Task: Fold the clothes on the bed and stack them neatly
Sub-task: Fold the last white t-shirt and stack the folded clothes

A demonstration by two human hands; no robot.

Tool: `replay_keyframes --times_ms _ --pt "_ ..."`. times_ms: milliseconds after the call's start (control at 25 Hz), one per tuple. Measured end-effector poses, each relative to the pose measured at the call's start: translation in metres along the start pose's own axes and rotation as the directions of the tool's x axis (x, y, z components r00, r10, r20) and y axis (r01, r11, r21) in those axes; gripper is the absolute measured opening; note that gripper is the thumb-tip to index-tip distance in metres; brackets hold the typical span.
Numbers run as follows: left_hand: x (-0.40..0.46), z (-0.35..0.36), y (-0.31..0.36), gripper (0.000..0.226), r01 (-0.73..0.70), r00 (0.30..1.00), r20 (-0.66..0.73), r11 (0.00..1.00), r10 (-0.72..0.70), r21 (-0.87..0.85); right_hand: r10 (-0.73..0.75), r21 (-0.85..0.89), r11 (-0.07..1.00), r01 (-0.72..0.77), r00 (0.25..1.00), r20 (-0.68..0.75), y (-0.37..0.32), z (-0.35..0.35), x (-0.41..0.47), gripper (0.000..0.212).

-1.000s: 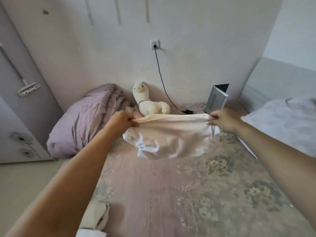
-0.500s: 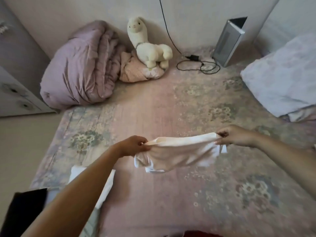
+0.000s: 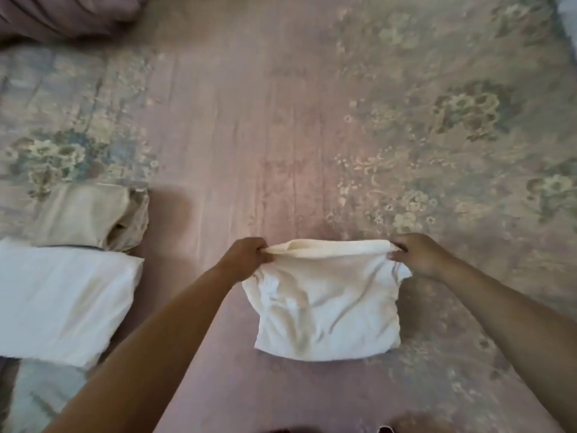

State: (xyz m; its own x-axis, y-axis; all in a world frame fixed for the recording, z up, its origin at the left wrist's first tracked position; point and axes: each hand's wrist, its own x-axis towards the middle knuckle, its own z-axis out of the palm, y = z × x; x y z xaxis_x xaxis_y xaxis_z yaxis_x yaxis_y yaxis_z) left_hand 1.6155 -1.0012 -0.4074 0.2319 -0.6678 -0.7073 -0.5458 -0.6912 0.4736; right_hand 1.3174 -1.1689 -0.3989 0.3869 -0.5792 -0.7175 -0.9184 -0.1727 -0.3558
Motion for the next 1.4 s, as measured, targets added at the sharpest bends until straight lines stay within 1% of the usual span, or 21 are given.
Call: replay_keyframes --times_ms 80,200,280,360,480,520,560,600,640,720,800,840,880,960,1080,1160,1200,1280,1320,1360,1400 --pt "0.044 -0.002 -0.004 0.019 0.017 0.991 -0.129 0.998 -0.025 -0.062 0.0 -0.015 1.0 -0.003 0.989 -0.149 0.002 0.001 0.047 0.028" --pt "0.09 -0.024 -0.006 0.018 0.004 0.969 -0.248 1.0 -0.011 -0.031 -0.046 -0.076 0.997 0.025 0.958 -0.283 -0.012 -0.025 0.101 0.021" --pt "0.106 -0.035 -0.011 0.016 0.025 0.959 -0.282 1.0 -0.023 0.003 -0.083 -0.139 0.99 0.027 0.906 -0.416 -0.035 -0.03 0.118 0.032" --pt "0.109 -0.037 -0.018 0.018 0.071 0.95 -0.298 0.994 -0.092 -0.081 -0.121 -0.159 0.986 0.047 0.861 -0.495 -0.066 0.002 0.109 0.047" --pt "0.093 -0.03 -0.024 0.032 0.143 0.962 -0.169 0.921 -0.216 -0.363 -0.329 -0.179 0.943 0.279 0.857 -0.398 -0.116 0.111 0.041 0.069" --pt "0.086 -0.026 -0.026 0.037 0.174 0.965 -0.115 0.904 -0.235 -0.392 -0.353 -0.196 0.932 0.304 0.882 -0.312 -0.129 0.149 0.013 0.082" --pt "0.08 -0.022 -0.028 0.039 0.202 0.965 -0.074 0.894 -0.251 -0.401 -0.308 -0.191 0.944 0.27 0.928 -0.211 -0.139 0.179 -0.008 0.094" --pt "0.076 -0.019 -0.03 0.04 0.227 0.963 -0.038 0.882 -0.265 -0.412 -0.279 -0.223 0.946 0.235 0.941 -0.191 -0.146 0.202 -0.021 0.096" --pt "0.073 -0.017 -0.031 0.039 0.249 0.96 -0.005 0.865 -0.279 -0.436 -0.291 -0.266 0.936 0.231 0.933 -0.213 -0.148 0.216 -0.025 0.086" --pt "0.071 -0.016 -0.03 0.03 0.264 0.958 0.028 0.833 -0.287 -0.486 -0.318 -0.267 0.938 0.223 0.86 -0.398 -0.151 0.219 -0.019 0.051" --pt "0.067 -0.017 -0.021 0.024 0.231 0.963 0.005 0.811 -0.27 -0.537 -0.319 -0.199 0.947 0.251 0.687 -0.653 -0.144 0.211 -0.008 0.033" --pt "0.065 -0.018 -0.011 0.024 0.203 0.968 -0.007 0.796 -0.252 -0.57 -0.27 -0.1 0.953 0.285 0.658 -0.703 -0.141 0.207 -0.007 0.034" --pt "0.062 -0.018 0.003 0.023 0.17 0.975 -0.013 0.782 -0.222 -0.599 -0.178 0.036 0.955 0.293 0.67 -0.721 -0.137 0.203 -0.011 0.036" --pt "0.063 -0.017 0.041 0.019 0.105 0.993 0.019 0.771 -0.12 -0.628 0.089 0.386 0.892 0.234 0.746 -0.66 -0.122 0.18 -0.025 0.034" --pt "0.079 0.001 0.108 0.007 0.052 0.998 0.06 0.77 -0.018 -0.635 0.412 0.784 0.616 0.08 0.816 -0.407 -0.078 0.152 -0.038 0.025" --pt "0.096 0.032 0.15 0.015 0.026 0.996 0.081 0.784 0.031 -0.621 0.531 0.911 0.412 0.031 0.804 -0.268 -0.046 0.135 -0.036 0.022" --pt "0.103 0.049 0.165 0.023 0.026 0.993 0.109 0.792 0.051 -0.61 0.571 0.93 0.367 0.018 0.785 -0.241 -0.031 0.13 -0.033 0.024" --pt "0.112 0.08 0.181 0.04 0.03 0.981 0.172 0.814 0.086 -0.58 0.62 0.932 0.361 -0.019 0.752 -0.224 -0.007 0.127 -0.025 0.034" --pt "0.114 0.089 0.178 0.045 -0.01 0.981 0.153 0.812 0.122 -0.583 0.63 0.907 0.419 -0.047 0.734 -0.253 -0.002 0.128 -0.023 0.039" --pt "0.112 0.093 0.171 0.043 -0.099 0.981 0.071 0.786 0.179 -0.61 0.622 0.827 0.556 -0.081 0.701 -0.349 -0.001 0.128 -0.021 0.042" --pt "0.109 0.094 0.159 0.039 -0.238 0.966 -0.066 0.762 0.249 -0.603 0.544 0.671 0.736 -0.095 0.673 -0.501 -0.002 0.127 -0.018 0.042"
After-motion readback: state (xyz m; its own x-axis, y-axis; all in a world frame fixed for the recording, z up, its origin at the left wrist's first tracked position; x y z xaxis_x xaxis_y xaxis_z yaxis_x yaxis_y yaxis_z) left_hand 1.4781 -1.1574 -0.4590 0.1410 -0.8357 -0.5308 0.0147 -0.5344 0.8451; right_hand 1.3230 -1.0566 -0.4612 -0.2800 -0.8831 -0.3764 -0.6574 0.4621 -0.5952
